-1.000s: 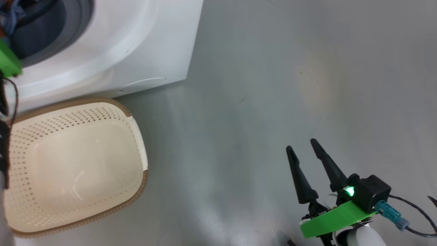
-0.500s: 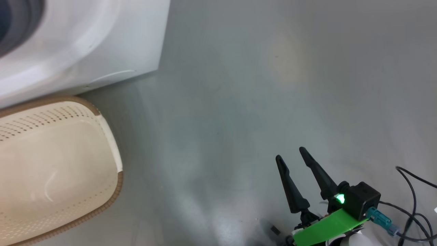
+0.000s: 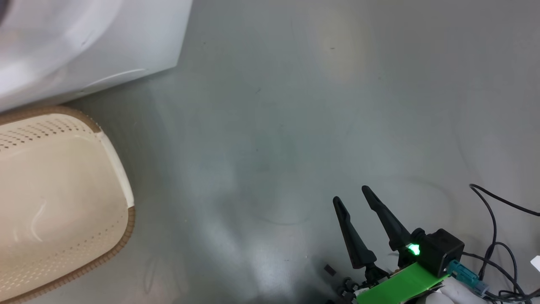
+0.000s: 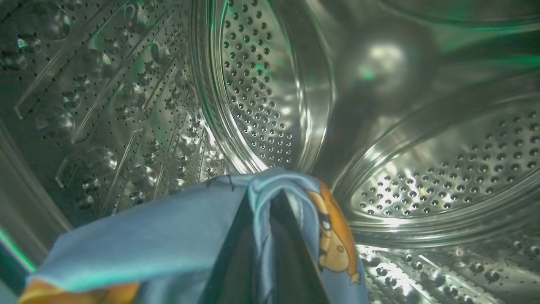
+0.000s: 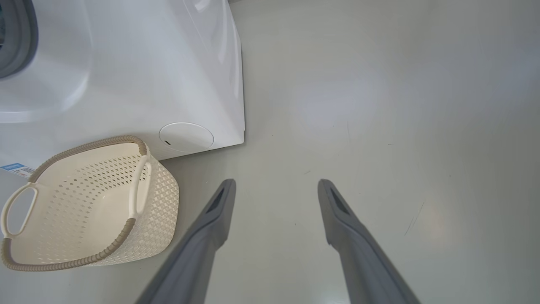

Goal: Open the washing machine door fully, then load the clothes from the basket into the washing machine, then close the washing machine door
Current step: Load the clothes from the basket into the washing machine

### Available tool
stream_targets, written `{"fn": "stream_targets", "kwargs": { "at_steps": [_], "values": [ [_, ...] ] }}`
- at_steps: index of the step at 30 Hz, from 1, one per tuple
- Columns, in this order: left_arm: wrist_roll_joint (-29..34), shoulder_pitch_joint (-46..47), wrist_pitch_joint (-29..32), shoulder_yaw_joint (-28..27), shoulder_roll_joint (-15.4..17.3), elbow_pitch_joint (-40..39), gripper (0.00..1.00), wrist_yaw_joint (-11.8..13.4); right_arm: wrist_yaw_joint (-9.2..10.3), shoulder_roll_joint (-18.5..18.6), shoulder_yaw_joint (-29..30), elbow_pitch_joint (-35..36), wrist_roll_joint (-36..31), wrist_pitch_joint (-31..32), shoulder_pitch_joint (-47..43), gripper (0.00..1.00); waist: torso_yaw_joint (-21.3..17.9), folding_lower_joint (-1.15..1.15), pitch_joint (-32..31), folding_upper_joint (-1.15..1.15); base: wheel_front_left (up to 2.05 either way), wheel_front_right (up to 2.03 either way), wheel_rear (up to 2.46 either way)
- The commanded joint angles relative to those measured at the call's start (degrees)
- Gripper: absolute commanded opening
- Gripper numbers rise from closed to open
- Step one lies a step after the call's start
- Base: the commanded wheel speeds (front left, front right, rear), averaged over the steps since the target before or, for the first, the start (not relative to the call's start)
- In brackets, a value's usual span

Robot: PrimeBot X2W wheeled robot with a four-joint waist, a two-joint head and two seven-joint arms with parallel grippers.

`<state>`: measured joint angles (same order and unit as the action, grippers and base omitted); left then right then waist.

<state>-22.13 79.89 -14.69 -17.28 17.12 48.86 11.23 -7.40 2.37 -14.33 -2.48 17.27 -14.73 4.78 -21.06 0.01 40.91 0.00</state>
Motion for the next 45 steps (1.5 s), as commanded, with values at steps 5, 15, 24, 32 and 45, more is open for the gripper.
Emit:
{"fn": "stream_targets", "kwargs": {
  "at_steps": [5, 15, 24, 32, 45],
  "values": [
    [2.0, 2.6, -0.3, -2.5, 2.5, -5.2, 0.0, -1.1, -0.09, 0.5, -2.0, 1.0, 0.7, -0.3, -1.7, 1.0, -1.2, -0.01, 0.9, 0.0, 0.0, 0.0, 0.0],
    [10.7, 3.2, -0.3, 5.7, 4.4, 7.0, 0.41, -3.0, -0.09, 0.5, -2.6, 0.4, 1.3, -0.3, -2.7, 1.0, -1.2, -0.01, 0.7, 0.0, 0.0, 0.0, 0.0],
    [10.4, 4.6, -0.3, 5.3, 4.3, 7.6, 1.0, -2.9, -0.09, 0.5, -1.8, 0.1, 1.2, -0.3, -2.3, 1.0, -0.4, -0.01, 0.3, 0.0, 0.0, 0.0, 0.0],
    [9.6, 2.8, -0.3, 3.7, 2.6, 6.2, 1.0, -2.7, -0.09, 0.5, -1.0, -0.4, 1.2, -0.3, -1.4, 1.0, 1.6, -0.01, -1.4, 0.0, 0.0, 0.0, 0.0],
    [11.7, -5.8, -0.3, 2.2, -0.7, 2.3, 1.0, -1.2, -0.09, 0.5, -0.3, -1.8, 0.6, -0.3, -0.3, 1.0, 4.4, -0.01, -7.3, 0.0, 0.0, 0.0, 0.0]
  ]
}}
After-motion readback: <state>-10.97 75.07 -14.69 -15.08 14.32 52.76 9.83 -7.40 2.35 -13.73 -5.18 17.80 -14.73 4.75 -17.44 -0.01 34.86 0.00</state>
